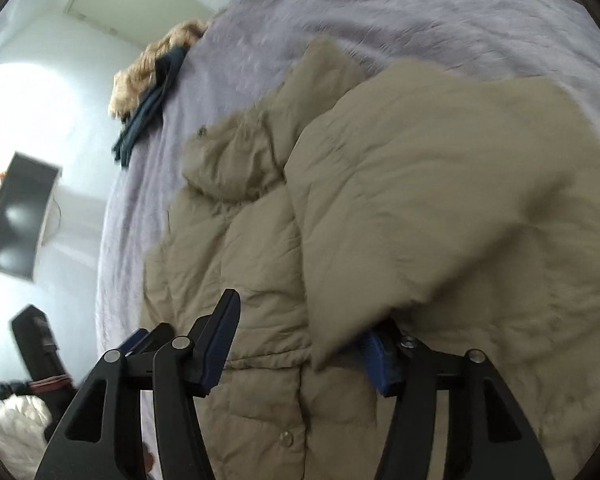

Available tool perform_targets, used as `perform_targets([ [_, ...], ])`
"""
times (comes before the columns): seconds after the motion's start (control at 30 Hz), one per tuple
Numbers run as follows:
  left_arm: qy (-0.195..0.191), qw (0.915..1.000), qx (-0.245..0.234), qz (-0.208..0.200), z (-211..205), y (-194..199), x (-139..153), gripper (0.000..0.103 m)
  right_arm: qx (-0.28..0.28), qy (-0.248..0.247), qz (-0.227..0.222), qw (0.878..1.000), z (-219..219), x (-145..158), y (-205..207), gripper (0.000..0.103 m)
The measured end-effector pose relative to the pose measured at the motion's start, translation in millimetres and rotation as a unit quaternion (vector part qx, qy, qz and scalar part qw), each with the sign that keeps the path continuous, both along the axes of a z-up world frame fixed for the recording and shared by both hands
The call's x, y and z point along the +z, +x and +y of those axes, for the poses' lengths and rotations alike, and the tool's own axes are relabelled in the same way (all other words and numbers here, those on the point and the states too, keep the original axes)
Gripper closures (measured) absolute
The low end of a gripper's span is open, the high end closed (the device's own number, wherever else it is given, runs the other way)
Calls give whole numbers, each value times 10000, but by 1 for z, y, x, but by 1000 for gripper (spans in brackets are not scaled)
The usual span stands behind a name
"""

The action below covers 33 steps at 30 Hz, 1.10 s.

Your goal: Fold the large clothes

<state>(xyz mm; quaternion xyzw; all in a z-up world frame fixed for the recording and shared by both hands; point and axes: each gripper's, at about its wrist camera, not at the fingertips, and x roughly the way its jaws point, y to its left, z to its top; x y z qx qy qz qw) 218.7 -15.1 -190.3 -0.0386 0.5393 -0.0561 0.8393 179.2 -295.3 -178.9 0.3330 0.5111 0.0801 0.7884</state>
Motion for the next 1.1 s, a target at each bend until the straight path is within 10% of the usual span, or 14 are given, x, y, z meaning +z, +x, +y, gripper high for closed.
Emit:
perform_targets([
  [0.17, -315, 9995, 59, 7, 4, 13, 0, 14, -1351, 523, -55, 9894, -55, -3, -7, 47],
  [0.23, -386, 9991, 153, 49, 9, 18, -1, 14, -1628, 808, 37, 9833, -67, -11, -1, 77],
  [0.3, -405, 9988, 267, 89, 16, 23, -2, 14, -1567, 681, -27, 9853, -64, -8, 6, 83],
  [0.5, -966, 9951, 206, 9, 39, 30, 5, 14, -56, 2, -948, 9955, 6, 39, 31, 89],
  [0.67, -2392, 9694, 249, 501, 65, 41, -10, 14, 1365, -750, -949, 9832, 94, 40, 31, 88],
  [0.77, -3023, 9499, 215, 765, 70, 45, -22, 14, 1579, -956, -771, 9798, 118, 27, 27, 70],
  [0.83, -3306, 9391, 235, 908, 69, 47, -30, 14, 1610, -833, -631, 9814, 122, 19, 23, 28],
  [1.1, -3495, 9304, 73, 1105, 39, 53, -36, 14, 1392, -461, -330, 9886, 89, 13, -3, 26],
])
